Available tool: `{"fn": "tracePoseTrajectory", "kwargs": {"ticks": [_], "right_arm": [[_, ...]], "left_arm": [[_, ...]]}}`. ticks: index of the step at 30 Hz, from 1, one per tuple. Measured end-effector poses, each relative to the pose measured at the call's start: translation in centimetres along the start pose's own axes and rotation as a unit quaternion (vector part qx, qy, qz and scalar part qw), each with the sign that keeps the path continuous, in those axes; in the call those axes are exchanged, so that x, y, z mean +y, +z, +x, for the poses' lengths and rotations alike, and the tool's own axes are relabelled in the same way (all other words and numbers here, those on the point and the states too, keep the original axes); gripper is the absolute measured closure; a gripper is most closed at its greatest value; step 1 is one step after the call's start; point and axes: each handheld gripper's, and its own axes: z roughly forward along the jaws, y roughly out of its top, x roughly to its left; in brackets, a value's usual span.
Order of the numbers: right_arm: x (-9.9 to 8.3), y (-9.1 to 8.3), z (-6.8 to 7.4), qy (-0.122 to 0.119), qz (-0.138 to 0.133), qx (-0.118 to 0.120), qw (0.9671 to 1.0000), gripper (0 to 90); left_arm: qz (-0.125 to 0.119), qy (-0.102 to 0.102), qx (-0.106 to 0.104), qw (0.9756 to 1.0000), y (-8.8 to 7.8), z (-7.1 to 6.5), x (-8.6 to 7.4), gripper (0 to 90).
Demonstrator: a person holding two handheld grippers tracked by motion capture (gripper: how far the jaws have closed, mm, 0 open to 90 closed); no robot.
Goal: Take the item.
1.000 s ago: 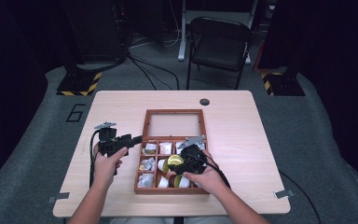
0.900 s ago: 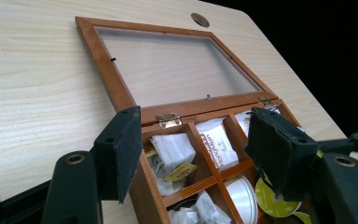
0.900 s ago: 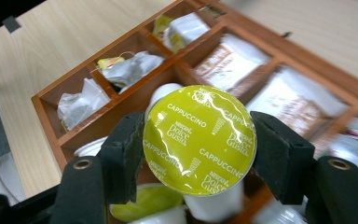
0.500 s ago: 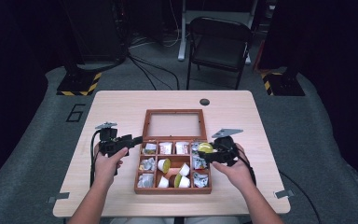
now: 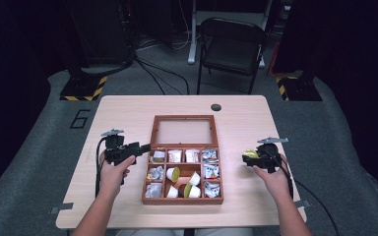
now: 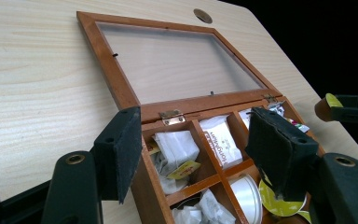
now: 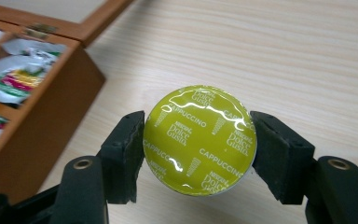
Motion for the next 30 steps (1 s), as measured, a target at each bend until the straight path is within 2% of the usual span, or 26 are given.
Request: {"fn": "tracePoseTrajectory", "kwargs": {"ticks": [1,3,7,14,18,24,30], "right_arm": [[0.0,0.0,0.0,0.000,0.000,0.000,1.0000,37.5],[-0.3,0.4,-0.6,0.008,0.003,-0.015,0.9999,37.5],[-0.5,0.6,-1.0,0.020,0.005,-0.016,0.9997,37.5],[-1.1,1.3,-1.6,0.035,0.018,-0.022,0.9990,37.5],[-1.2,1.6,-1.7,0.034,0.021,-0.016,0.9991,37.5],[-1.3,1.8,-1.7,0.031,0.026,-0.022,0.9989,37.3],[-1.4,1.8,-1.7,0.037,0.026,-0.023,0.9987,36.9]], "left_arm": [[0.000,0.000,0.000,1.0000,0.0,0.0,0.0,35.5],[0.000,0.000,0.000,1.0000,0.0,0.0,0.0,35.5],[0.000,0.004,0.001,1.0000,0.0,0.1,0.0,35.5],[-0.001,-0.002,0.001,1.0000,-0.2,0.2,0.0,35.5],[-0.002,-0.002,0.001,1.0000,-0.2,0.3,0.0,35.5],[-0.006,-0.010,0.002,0.9999,-0.3,0.3,0.0,35.4],[-0.003,-0.006,0.001,1.0000,-0.2,0.3,0.0,35.4]]}}
